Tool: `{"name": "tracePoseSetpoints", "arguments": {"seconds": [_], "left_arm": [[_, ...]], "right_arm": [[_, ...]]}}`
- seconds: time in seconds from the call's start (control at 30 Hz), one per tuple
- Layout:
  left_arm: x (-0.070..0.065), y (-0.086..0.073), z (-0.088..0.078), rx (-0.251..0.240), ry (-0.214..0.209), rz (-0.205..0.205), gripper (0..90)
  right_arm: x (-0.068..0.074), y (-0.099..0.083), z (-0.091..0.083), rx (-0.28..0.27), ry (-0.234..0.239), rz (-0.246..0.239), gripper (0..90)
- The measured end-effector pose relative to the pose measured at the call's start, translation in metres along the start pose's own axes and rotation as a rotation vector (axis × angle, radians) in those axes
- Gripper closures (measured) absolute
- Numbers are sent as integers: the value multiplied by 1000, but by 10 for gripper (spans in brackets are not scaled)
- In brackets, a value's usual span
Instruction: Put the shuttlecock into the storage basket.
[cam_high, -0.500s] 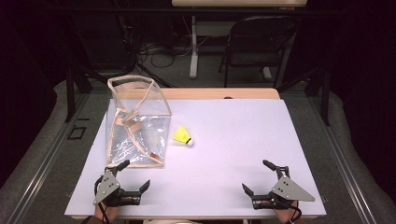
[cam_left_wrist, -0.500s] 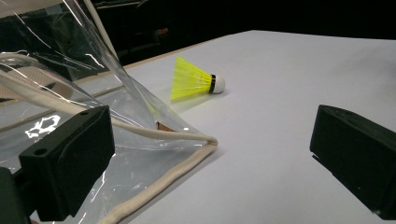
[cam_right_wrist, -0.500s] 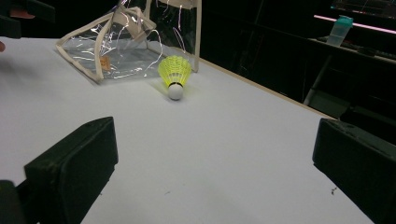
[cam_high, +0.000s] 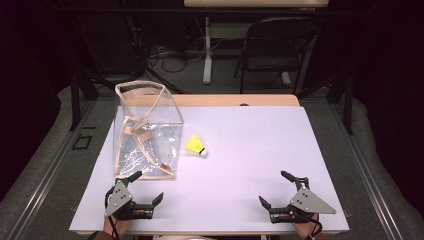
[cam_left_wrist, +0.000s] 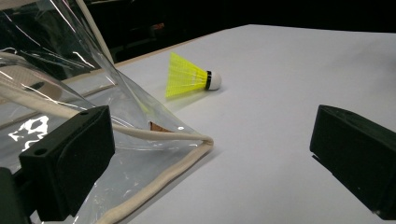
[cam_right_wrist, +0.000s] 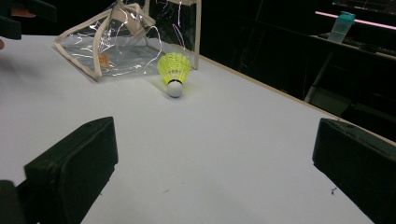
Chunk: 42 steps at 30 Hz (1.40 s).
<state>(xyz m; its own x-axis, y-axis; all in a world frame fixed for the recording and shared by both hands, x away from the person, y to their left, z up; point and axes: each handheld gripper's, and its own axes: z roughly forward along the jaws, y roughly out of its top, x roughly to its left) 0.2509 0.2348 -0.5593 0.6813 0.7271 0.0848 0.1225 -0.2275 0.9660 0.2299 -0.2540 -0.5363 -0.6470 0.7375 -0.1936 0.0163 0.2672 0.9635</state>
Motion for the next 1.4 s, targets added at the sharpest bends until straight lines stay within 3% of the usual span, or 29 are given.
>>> {"name": "tracePoseSetpoints", "arguments": {"seconds": [1.4], "left_arm": [[-6,12,29,56,-110,21,0]], "right_arm": [[2,0,3,28,6,-7,0]]}}
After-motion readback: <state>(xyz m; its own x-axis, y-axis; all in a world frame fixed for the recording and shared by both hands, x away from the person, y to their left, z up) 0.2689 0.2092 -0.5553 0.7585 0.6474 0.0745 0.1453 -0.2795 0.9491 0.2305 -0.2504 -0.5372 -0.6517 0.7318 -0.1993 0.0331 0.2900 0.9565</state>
